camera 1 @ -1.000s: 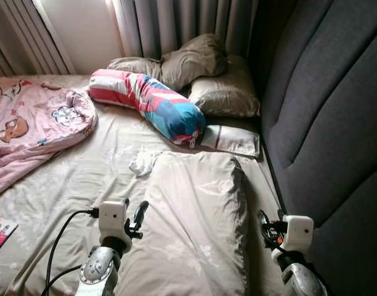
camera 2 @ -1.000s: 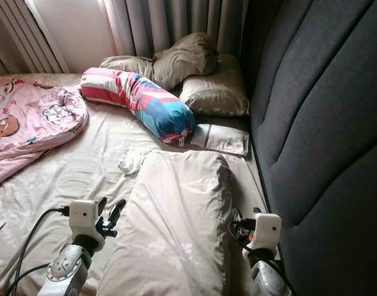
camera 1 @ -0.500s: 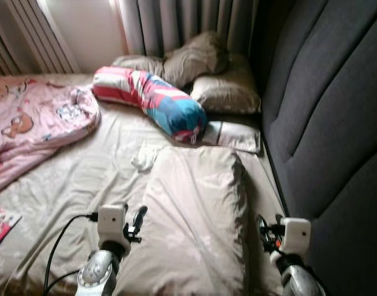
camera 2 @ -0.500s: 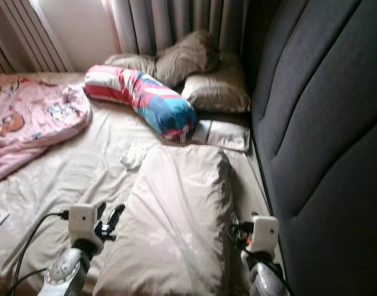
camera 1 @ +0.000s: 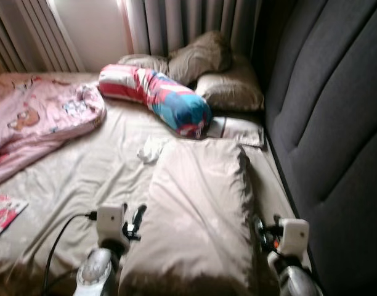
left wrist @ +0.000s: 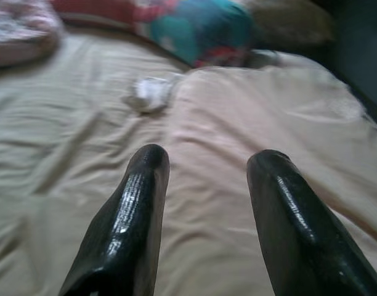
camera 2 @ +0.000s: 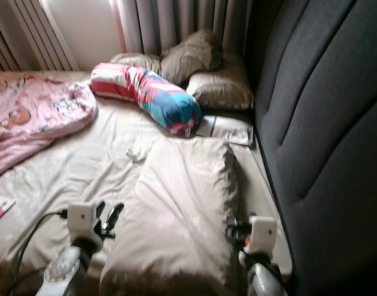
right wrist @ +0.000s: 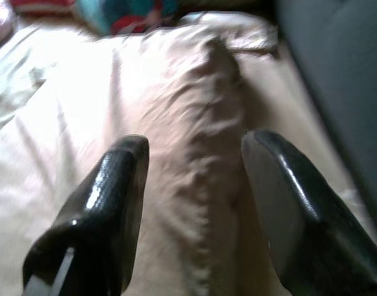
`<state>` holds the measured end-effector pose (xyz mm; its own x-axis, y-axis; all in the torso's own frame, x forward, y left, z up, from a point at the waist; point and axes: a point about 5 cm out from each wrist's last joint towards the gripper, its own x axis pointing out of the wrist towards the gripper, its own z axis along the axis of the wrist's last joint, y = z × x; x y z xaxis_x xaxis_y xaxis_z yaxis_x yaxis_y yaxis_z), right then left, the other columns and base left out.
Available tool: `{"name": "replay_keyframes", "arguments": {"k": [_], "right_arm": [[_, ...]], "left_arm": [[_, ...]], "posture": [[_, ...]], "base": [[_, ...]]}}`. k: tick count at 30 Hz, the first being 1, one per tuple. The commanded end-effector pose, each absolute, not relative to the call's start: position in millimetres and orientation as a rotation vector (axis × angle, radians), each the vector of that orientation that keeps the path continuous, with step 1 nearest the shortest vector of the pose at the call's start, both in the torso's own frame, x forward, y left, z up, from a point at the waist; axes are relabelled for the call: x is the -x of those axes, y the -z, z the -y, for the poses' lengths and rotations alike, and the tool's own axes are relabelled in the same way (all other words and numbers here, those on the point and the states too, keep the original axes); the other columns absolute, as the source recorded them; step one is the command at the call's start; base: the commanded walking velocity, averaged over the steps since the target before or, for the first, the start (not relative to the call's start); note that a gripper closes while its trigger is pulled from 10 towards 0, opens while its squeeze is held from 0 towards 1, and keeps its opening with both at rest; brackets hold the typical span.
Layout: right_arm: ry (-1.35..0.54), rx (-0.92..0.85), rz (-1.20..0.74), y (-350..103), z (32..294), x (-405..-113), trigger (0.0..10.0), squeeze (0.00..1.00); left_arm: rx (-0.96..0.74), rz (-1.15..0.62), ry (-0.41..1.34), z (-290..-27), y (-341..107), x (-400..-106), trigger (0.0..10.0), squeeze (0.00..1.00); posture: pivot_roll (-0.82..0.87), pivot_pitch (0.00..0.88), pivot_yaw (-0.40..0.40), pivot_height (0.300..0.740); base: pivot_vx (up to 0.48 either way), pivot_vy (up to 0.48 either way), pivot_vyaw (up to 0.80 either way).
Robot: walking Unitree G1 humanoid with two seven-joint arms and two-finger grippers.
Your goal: Clean up the room
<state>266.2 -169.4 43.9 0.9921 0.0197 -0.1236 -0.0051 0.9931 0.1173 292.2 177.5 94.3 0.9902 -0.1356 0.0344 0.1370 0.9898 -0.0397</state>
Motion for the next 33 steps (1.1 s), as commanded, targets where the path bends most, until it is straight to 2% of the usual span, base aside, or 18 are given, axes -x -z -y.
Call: {"name": "replay_keyframes", "arguments": {"k": [1, 30, 33], "right_arm": [[-0.012, -0.111, -0.134, -45, 170, -269, 10.0, 0.00], [-0.008, -0.122, -0.120, -51, 166, -283, 10.0, 0.00], [-0.009, -0.121, -0.117, -51, 166, -283, 10.0, 0.00]], "left_arm": [[0.028, -0.033, 0.128, -181, -82, -287, 10.0, 0.00], [0.042, -0.028, 0.179, -170, -85, -295, 10.0, 0.00], [0.043, -0.027, 0.177, -170, -85, -296, 10.0, 0.00]], "posture": [[-0.10, 0.191, 0.012, 0.646], [-0.11, 0.194, 0.020, 0.646], [-0.11, 0.195, 0.020, 0.646]], "base": [[0.000, 0.000, 0.00], [0.000, 0.000, 0.00], [0.290, 0.000, 0.00]]}}
